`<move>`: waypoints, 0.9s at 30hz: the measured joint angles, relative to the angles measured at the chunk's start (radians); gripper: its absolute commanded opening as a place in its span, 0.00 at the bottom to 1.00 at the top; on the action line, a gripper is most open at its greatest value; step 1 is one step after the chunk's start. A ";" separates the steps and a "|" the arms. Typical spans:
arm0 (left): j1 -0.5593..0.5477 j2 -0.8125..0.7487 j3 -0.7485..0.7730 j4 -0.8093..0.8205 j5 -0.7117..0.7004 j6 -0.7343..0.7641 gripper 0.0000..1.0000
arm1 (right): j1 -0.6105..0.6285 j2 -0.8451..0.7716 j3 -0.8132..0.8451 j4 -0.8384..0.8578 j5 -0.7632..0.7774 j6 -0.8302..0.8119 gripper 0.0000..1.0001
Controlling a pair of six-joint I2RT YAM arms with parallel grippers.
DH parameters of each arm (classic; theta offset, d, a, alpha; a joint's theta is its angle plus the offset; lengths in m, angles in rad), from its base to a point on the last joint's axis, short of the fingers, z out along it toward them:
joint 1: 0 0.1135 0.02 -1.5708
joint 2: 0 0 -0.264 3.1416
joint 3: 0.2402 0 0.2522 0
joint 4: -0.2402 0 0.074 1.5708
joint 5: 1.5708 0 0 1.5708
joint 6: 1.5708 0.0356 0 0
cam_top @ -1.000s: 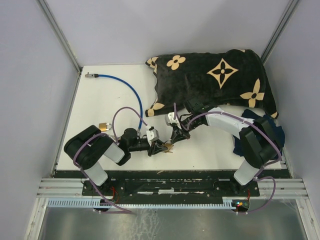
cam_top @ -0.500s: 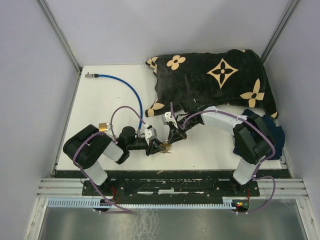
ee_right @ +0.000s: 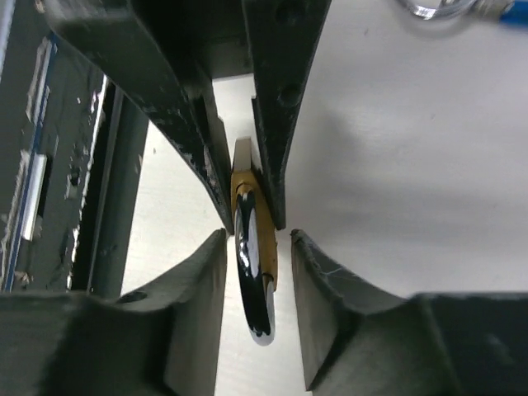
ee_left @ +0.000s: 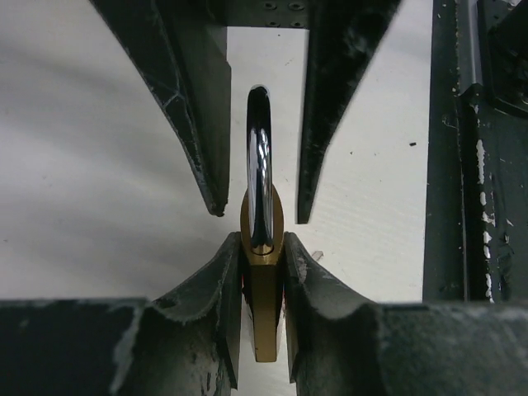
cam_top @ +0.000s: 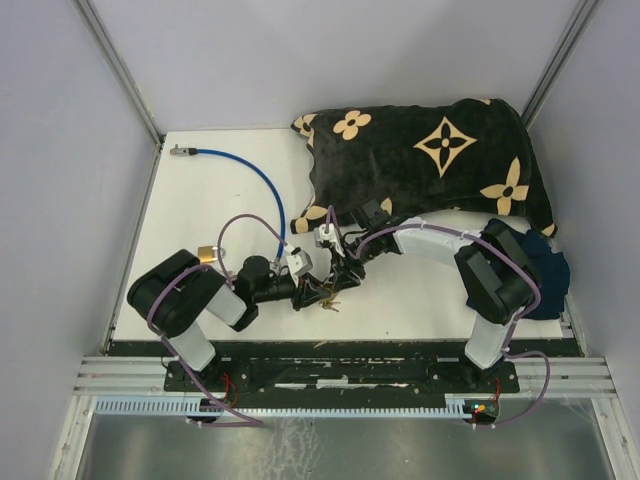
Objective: Lock with the key
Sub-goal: Lock the lock, then place the lock at the center of the board.
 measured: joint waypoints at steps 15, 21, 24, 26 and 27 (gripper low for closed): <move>-0.002 -0.132 -0.044 0.016 -0.079 -0.098 0.03 | -0.176 -0.284 0.081 -0.231 0.058 0.011 0.68; 0.110 -0.384 -0.004 -0.138 -0.123 -0.216 0.03 | -0.174 -0.277 0.237 -0.420 -0.009 0.005 0.68; 0.191 -0.485 0.058 -0.297 -0.187 -0.262 0.03 | -0.174 -0.277 0.240 -0.454 -0.027 0.008 0.68; 0.240 -0.537 0.093 -0.394 -0.240 -0.290 0.03 | -0.174 -0.277 0.221 -0.457 -0.025 0.012 0.68; 0.259 -0.557 0.102 -0.428 -0.267 -0.299 0.03 | -0.174 -0.277 0.211 -0.458 -0.021 0.015 0.68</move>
